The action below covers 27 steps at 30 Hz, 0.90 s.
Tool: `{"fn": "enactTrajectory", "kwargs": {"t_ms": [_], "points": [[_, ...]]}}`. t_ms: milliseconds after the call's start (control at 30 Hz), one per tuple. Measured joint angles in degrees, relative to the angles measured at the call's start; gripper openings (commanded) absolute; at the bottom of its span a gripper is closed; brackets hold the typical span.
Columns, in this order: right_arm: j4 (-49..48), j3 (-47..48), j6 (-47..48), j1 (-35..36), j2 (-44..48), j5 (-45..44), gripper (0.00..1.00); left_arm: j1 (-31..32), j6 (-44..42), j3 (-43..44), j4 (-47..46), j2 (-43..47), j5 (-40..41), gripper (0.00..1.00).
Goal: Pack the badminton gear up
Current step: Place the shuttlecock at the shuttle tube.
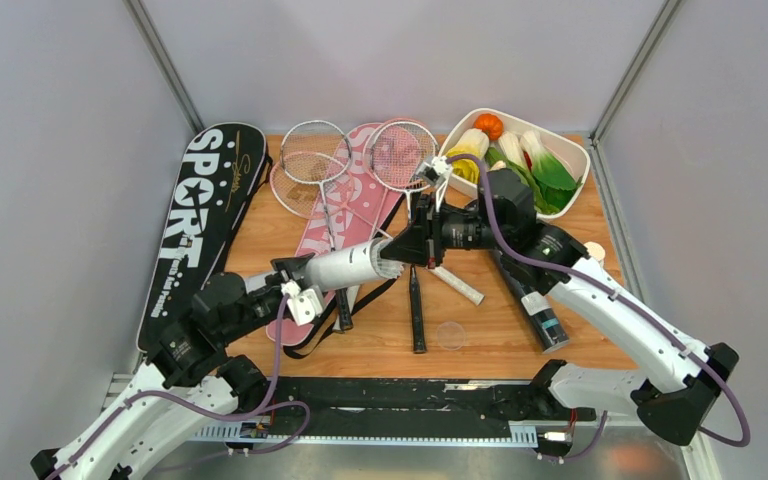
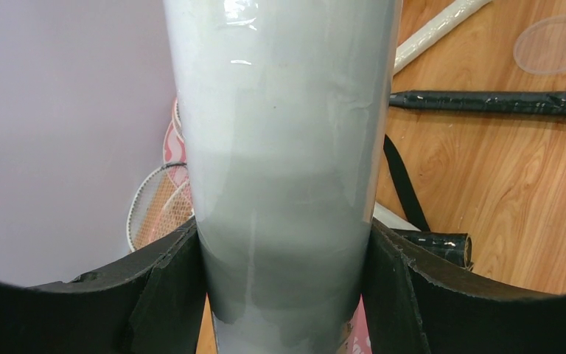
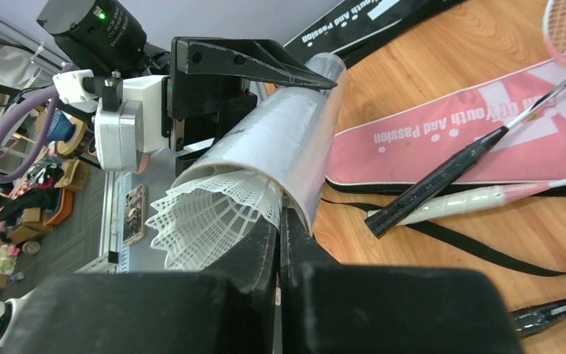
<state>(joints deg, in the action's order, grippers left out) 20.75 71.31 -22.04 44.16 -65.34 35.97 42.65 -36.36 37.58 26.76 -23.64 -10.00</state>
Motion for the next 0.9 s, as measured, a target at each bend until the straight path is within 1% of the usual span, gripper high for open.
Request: {"fn": "enactTrajectory", "kwargs": {"t_ms": [33,133,233,300,400,633,833,900], "points": [[0.0,0.0,-0.1,0.5,-0.6,-0.3,0.18,0.0,0.0,0.0,0.0,-0.2,0.0,0.36],[-0.2,0.0,-0.3,2.3,-2.2,-1.5,0.40,0.0,-0.1,0.0,0.2,-1.0,0.0,0.36],[-0.1,0.0,-0.6,3.1,-2.5,-3.1,0.53,0.0,0.0,0.0,0.5,-1.9,0.4,0.36],[-0.2,-0.1,-0.6,3.3,-2.2,-4.5,0.61,0.0,0.0,0.0,0.4,-2.2,0.7,0.36],[-0.1,-0.5,-0.7,3.3,-1.1,-6.7,0.66,-0.1,0.0,0.0,0.5,-2.2,1.5,0.36],[0.0,-1.2,-0.9,3.3,2.2,-10.7,0.68,-0.1,0.0,0.0,-0.2,-2.1,2.1,0.36],[1.2,-1.2,-0.8,3.3,4.0,-13.4,0.77,0.0,0.0,0.0,-1.2,-1.6,1.3,0.36],[1.8,-1.2,-0.8,3.3,4.3,-14.3,0.78,0.0,0.0,0.0,-1.6,-1.4,1.0,0.36]]}}
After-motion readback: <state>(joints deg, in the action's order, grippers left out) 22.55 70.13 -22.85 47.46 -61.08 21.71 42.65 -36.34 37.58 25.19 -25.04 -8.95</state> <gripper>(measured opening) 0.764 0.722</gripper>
